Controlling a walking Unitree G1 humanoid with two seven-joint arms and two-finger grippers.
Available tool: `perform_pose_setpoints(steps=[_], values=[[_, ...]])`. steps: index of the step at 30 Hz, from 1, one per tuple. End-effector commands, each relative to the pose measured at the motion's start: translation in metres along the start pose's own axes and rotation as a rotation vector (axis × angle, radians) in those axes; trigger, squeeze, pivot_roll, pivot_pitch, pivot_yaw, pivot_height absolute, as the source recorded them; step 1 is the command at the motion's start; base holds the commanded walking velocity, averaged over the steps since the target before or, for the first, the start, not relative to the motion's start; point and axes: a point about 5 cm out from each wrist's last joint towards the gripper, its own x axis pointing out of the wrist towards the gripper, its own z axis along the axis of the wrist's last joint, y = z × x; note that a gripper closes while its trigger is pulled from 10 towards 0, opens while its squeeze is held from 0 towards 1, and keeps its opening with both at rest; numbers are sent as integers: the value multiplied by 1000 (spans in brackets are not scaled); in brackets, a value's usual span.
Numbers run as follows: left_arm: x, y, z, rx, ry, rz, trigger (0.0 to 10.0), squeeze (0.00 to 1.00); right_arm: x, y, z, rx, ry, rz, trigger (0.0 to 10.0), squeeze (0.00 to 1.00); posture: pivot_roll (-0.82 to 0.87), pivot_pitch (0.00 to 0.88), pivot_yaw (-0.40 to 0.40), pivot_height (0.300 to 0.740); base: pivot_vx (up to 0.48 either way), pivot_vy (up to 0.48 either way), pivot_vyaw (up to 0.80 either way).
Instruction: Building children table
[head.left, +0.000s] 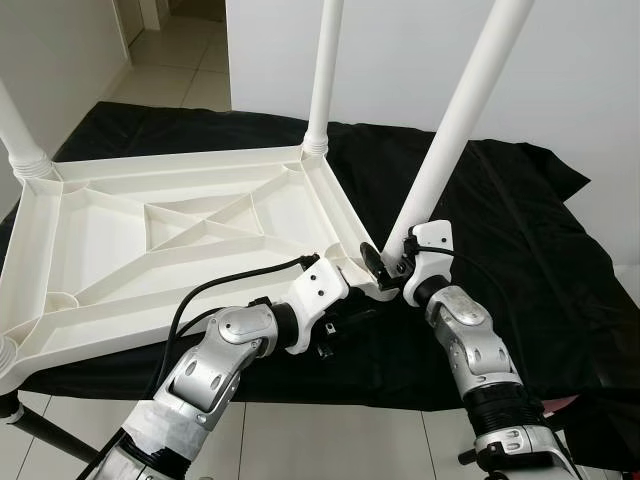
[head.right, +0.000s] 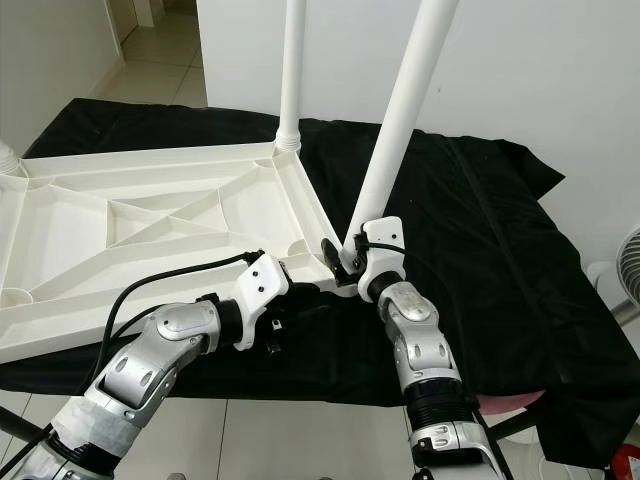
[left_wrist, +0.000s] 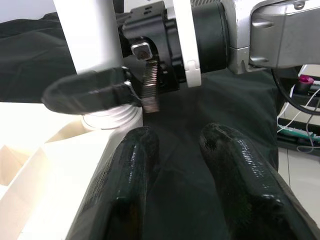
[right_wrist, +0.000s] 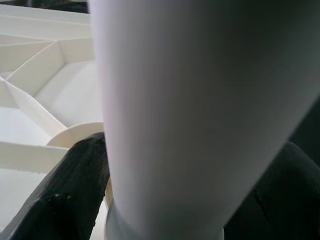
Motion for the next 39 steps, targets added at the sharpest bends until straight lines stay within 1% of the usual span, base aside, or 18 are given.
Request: perform_pose_setpoints(steps=[1, 2, 4, 7, 9, 10, 15, 16, 18, 19, 23, 27, 28, 29, 33, 36, 38, 39], values=[[0, 0, 3, -5, -9, -24, 10000, 0, 2, -2, 2, 2, -2, 50, 10000, 0, 14, 0, -89, 740, 0, 0, 0], [1, -1, 3, -8, -13, -26, 10000, 0, 3, -4, 3, -5, -9, 98, 10000, 0, 11, 0, -89, 740, 0, 0, 0], [1, -1, 3, -8, -13, -26, 10000, 0, 3, -4, 3, -5, -9, 98, 10000, 0, 11, 0, -89, 740, 0, 0, 0], [3, -1, 4, -11, -19, -26, 10000, 0, 7, -4, 6, -29, -20, 212, 10000, 0, 11, 0, -88, 740, 0, 0, 0], [3, -1, 4, -11, -19, -26, 10000, 0, 7, -4, 6, -29, -20, 212, 10000, 0, 11, 0, -88, 740, 0, 0, 0], [4, -1, 4, -10, -21, -25, 10000, 0, 9, -3, 7, -48, -26, 260, 10000, 0, 14, 0, -89, 740, 0, 0, 0], [4, 0, 5, -6, -21, -20, 10000, 0, 16, -4, 4, -71, 2, 303, 10000, 0, 20, 0, -91, 740, 0, 0, 0], [4, 1, 5, -6, -20, -17, 10000, 0, 18, -4, 3, -78, 16, 312, 4275, 0, 23, 0, -94, 740, 0, 0, 0], [4, 1, 5, -6, -20, -17, 10000, 0, 18, -4, 3, -78, 16, 312, 4275, 0, 23, 0, -94, 740, 0, 0, 0], [3, 1, 5, -6, -19, -15, 10000, 0, 19, -4, 0, -79, 33, 322, 0, 0, 24, 0, -96, 740, 0, 0, 0], [3, 2, 5, -4, -18, -12, 10000, 0, 19, -3, -3, -71, 45, 333, 0, 0, 25, 0, -99, 740, 0, 0, 0], [2, 2, 4, -7, -17, -6, 10000, 0, 14, -4, -13, -30, 72, 326, 0, 0, 20, 0, -98, 740, 0, 0, 0], [2, 2, 4, -8, -17, -5, 10000, 0, 14, -6, -14, -25, 70, 315, 784, 0, 20, 0, -98, 740, 0, 0, 0], [3, 2, 3, -8, -16, -6, 10000, 0, 13, -6, -14, -8, 61, 299, 10000, 0, 16, 0, -98, 740, 0, 0, 0], [3, 2, 3, -9, -16, -7, 10000, 0, 13, -7, -14, 10, 49, 271, 10000, 0, 11, 0, -96, 740, 0, 0, 0], [4, 2, 4, -9, -18, -11, 10000, 0, 14, -9, -14, 19, 36, 187, 10000, 0, 4, 0, -93, 740, 0, 0, 0], [4, 2, 4, -9, -18, -11, 10000, 0, 14, -9, -14, 19, 36, 187, 10000, 0, 4, 0, -93, 740, 0, 0, 0], [4, 2, 4, -9, -19, -13, 10000, 0, 15, -9, -13, 19, 25, 150, 10000, 0, 0, 0, -89, 740, 0, 0, 0]])
